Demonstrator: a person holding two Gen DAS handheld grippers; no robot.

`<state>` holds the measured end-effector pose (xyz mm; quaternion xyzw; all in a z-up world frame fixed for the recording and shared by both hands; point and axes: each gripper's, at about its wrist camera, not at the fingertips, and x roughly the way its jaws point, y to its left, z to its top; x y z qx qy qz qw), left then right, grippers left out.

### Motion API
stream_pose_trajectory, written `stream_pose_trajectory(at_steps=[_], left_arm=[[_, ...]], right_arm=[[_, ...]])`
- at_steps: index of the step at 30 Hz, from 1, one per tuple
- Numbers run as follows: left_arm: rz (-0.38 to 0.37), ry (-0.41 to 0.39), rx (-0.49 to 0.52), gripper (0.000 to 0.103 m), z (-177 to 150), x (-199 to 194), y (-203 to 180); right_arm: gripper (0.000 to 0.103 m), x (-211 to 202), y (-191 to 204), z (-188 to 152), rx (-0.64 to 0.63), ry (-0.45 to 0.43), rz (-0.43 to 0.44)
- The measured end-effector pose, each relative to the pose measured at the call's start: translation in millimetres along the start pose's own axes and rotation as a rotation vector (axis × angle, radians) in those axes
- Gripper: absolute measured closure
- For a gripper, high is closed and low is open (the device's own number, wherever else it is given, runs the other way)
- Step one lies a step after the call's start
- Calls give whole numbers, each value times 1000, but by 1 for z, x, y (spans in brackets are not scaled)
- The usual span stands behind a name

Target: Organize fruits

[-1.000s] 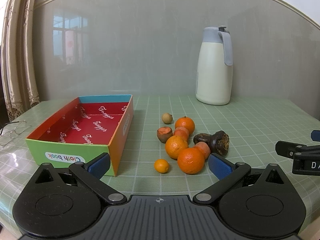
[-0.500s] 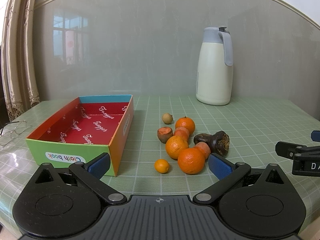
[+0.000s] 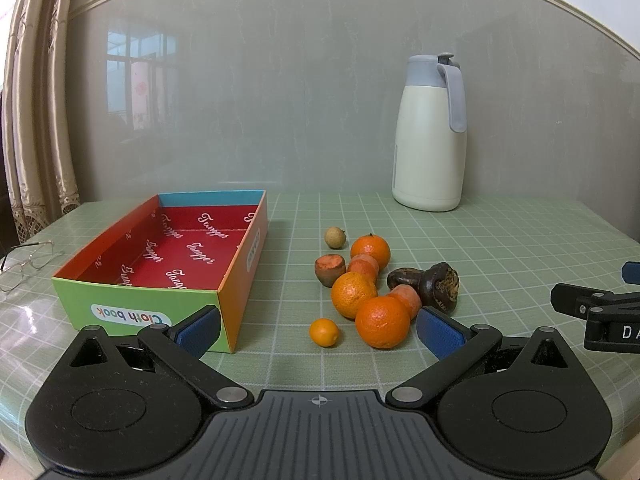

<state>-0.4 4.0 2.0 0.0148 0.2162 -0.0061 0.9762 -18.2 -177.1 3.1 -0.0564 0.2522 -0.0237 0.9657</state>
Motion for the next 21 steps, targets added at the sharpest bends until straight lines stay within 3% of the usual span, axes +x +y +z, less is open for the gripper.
stream_pose_trajectory(at_steps=[21], left_arm=[[-3,1,-1,0,0,0,1]], right_arm=[[0,0,1,-1,-6,2,-2]])
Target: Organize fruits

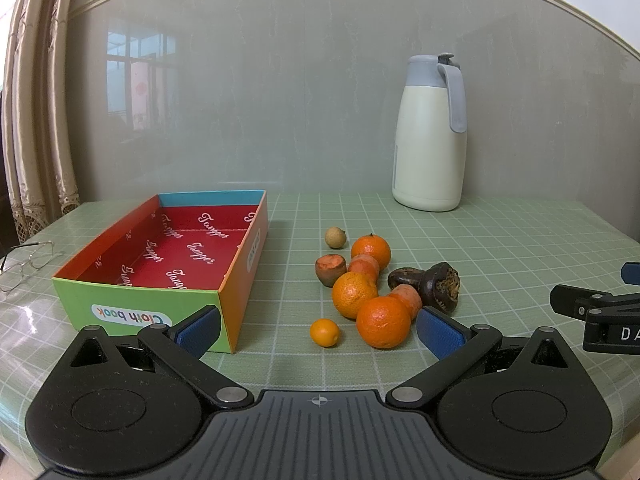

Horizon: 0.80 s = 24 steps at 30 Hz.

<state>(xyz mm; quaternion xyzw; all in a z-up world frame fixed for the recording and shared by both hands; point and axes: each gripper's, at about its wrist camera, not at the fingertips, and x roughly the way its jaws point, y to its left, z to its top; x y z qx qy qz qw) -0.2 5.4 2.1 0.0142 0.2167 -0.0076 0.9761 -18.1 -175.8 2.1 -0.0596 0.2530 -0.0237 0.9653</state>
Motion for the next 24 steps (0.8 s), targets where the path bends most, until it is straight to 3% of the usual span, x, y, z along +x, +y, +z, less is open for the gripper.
stream_pose_trajectory(at_steps=[14,22,23,24], left_arm=[[7,4,-10,0,0,1,2],[-35,101,1,0,-5,26,-13],[-37,98,13,4,-5,27,-17],[-36,92,30,15,-5,28,-22]], right_arm=[[0,0,-1,0,7,-5,-6],[0,8,-18,14,36,-16,-49],[0,9,-21,15,45,-19,-52],[0,10,-22,17,49,-22,-56]])
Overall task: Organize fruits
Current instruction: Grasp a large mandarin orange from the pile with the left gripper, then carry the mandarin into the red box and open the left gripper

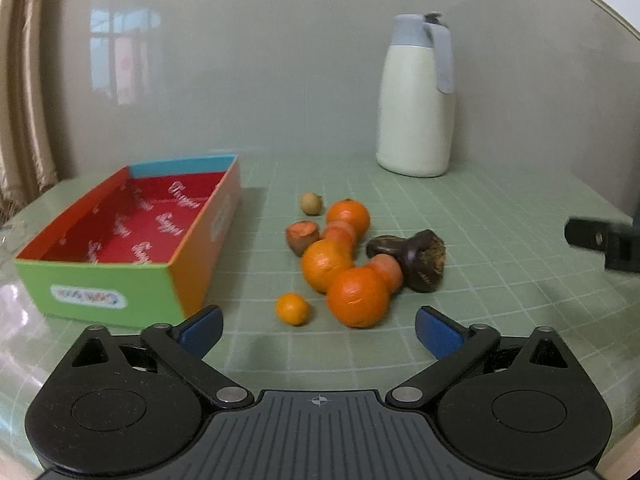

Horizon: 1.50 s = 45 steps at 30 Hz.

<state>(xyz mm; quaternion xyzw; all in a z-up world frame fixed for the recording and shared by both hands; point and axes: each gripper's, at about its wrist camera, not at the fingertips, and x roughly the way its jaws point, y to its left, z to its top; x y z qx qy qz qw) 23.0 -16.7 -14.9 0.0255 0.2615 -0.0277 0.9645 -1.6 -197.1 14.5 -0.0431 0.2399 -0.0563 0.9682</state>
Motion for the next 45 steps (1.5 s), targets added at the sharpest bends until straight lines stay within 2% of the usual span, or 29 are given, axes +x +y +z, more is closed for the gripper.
stream_pose_trajectory(at_steps=[2,3,9,12,17,18,19,25,32,37,45], left_arm=[[-12,10,21,29,1,4,-8],[-22,22,25,33,2,8,-11],[-21,11,46,36,6,18,-25],[-34,38,35,45,7,27,-27],[-22,59,6,47,7,38,-26],[-20,61,-1,61,7,39,-25],[-12,64,-2,63,7,40,-25],[-34,71,-29,64,8,37,-13],[-19,20,-57,64,16,15,11],[33,-54,-47,64,29,-4,32],[96,-60,-112,64,36,7,84]], right_arm=[[0,3,-2,1,5,-1,-5],[0,4,-3,1,8,0,-5],[0,10,-5,-5,16,29,-10],[0,11,-8,-5,27,32,-13],[0,16,-8,-5,30,41,-13],[0,17,-7,-5,31,42,-12],[0,17,-7,-5,32,42,-12],[0,20,-6,-5,40,47,-14],[0,32,5,1,52,54,-1],[0,30,21,5,46,43,27],[0,35,40,9,29,37,49]])
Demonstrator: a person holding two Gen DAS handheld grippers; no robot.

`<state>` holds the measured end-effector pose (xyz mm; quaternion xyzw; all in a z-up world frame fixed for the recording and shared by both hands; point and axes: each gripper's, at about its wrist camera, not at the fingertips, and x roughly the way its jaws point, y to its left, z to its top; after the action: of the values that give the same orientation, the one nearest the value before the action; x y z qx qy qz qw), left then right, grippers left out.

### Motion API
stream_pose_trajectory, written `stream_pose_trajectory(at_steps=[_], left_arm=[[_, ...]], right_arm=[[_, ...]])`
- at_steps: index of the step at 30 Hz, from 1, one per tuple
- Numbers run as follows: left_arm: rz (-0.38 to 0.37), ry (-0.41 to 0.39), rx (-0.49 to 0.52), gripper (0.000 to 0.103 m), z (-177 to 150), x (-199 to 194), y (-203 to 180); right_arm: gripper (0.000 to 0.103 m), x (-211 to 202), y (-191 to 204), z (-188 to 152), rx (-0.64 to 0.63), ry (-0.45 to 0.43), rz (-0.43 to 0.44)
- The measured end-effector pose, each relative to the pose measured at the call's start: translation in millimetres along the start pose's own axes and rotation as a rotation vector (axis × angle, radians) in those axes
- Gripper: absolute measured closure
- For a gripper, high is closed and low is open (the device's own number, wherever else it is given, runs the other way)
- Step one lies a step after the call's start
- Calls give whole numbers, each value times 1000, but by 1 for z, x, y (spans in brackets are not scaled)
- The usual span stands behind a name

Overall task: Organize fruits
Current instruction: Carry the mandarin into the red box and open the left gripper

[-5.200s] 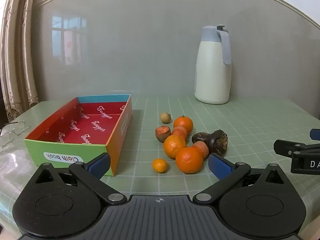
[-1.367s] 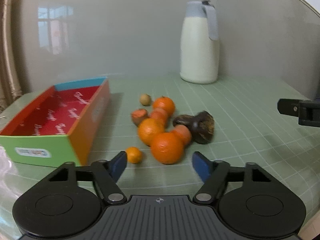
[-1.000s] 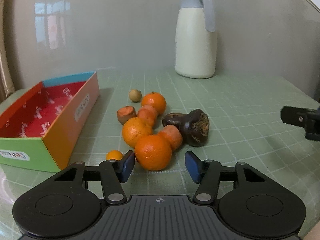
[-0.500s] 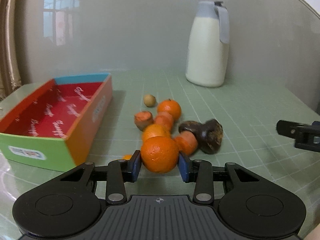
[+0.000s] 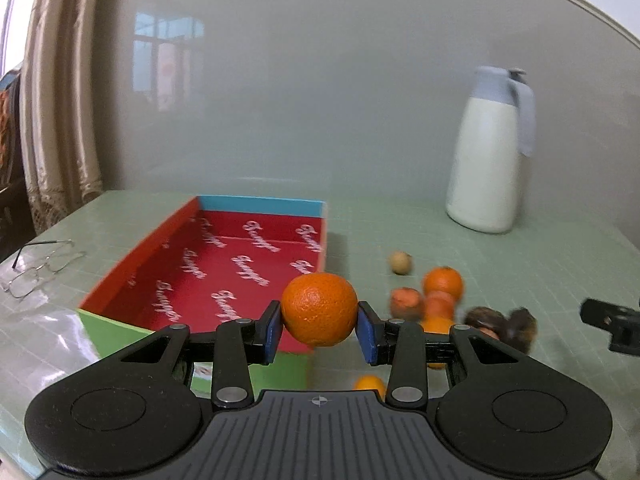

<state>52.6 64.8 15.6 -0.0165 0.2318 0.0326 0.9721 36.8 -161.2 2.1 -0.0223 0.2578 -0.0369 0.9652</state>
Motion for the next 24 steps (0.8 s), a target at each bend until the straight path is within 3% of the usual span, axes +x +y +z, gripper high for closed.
stream_pose_trajectory(at_steps=[8,10,11,14,18,24], left_arm=[[48,36,-28,63,1,31,24],[32,35,-55,57,-1,30,27],[36,25,-56,43,-1,27,27],[74,-24,-43,20,-2,17,25],[71,-50,-43,14,-4,4,23],[74,-68,-8,10,-6,-14,19]], right_arm=[[0,9,14,-1,-31,-11,21],[0,11,17,-2,-37,-10,30],[0,11,18,-2,-39,-8,36],[0,13,22,-3,-47,2,62],[0,20,31,-8,-91,63,90],[0,12,37,-11,-122,41,113]])
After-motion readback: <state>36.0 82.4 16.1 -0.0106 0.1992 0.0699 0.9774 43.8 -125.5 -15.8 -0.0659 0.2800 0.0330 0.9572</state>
